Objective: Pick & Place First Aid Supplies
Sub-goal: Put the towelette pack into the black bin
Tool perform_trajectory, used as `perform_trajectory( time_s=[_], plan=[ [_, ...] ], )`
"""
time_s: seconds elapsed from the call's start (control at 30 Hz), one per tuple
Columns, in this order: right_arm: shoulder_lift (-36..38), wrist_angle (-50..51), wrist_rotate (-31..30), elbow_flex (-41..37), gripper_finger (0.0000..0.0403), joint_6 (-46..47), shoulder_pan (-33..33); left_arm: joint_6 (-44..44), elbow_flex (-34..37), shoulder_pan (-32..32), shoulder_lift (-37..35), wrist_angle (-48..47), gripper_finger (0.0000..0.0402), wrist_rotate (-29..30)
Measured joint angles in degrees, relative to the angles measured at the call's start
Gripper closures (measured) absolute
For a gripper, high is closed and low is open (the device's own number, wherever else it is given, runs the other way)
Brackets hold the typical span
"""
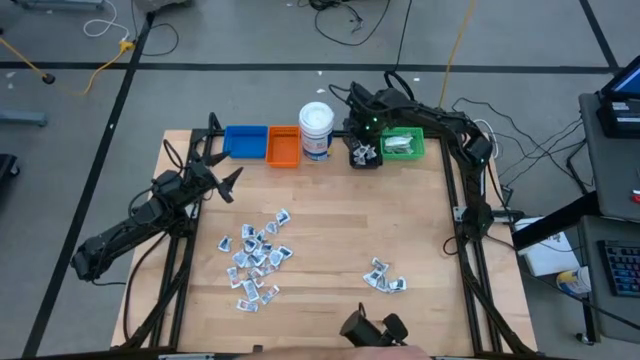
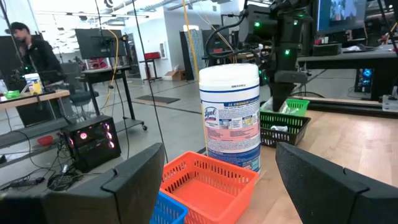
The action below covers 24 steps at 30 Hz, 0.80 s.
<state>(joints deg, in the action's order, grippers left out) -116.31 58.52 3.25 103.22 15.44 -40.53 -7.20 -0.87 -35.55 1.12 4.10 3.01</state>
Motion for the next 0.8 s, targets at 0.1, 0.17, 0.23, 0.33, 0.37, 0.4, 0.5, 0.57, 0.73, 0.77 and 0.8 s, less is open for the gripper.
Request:
perform_trajectory(
  time_s=[0.1, 0.17, 0.23, 0.33, 0.37, 0.4, 0.5, 0.57, 0.73, 0.77, 0.8],
  plan=[
    [-0.01, 0.30, -0.06, 0.00, 0.0364, -0.43, 0.09, 0.00, 0.00, 0.00, -0.01, -0.02, 0.0091, 0.00],
    [0.00, 1.29, -0.06, 0.00, 0.0344, 0.36, 0.09, 0.00, -0.01, 0.00, -0.01, 0.00, 0.0092, 0.00],
    [0.00, 1.92, -0.06, 0.00, 0.0317, 0.37, 0.09, 0.00, 0.01, 0.02, -0.01, -0.01, 0.0091, 0.00],
    [0.00, 1.79, -0.07, 0.00, 0.0275, 0.34, 0.09, 0.00, -0.01, 0.00, -0.01, 0.00, 0.0091, 0.00],
    [0.00, 1.74, 0.03, 0.00, 0.0262, 0.23, 0.10, 0.00, -0.01, 0.01, 0.00, 0.00, 0.0092, 0.00],
    [0.09, 1.90, 0.34, 0.00, 0.0250, -0.11, 0.18, -0.01, -0.01, 0.00, 0.01, -0.02, 0.0091, 0.00],
    [1.33, 3.83, 1.44, 0.00, 0.0226, -1.55, 0.60, 0.00, -0.01, 0.00, -0.01, 0.00, 0.0092, 0.00],
    [2.24, 6.13, 1.53, 0.00, 0.0217, -3.35, 1.20, 0.00, 0.00, 0.01, 0.00, -0.01, 0.0092, 0.00],
    [6.42, 9.36, 1.50, -4.10, 0.0215, -10.79, 3.36, 0.00, -0.01, 0.02, 0.01, 0.00, 0.0091, 0.00],
    [7.59, 9.35, 1.42, -5.49, 0.0217, -12.35, 4.05, 0.00, -0.01, 0.00, -0.01, 0.00, 0.0091, 0.00],
    [8.79, 9.37, 1.35, -6.97, 0.0218, -13.88, 4.78, 0.00, -0.01, 0.02, -0.01, 0.00, 0.0092, 0.00]
  ],
)
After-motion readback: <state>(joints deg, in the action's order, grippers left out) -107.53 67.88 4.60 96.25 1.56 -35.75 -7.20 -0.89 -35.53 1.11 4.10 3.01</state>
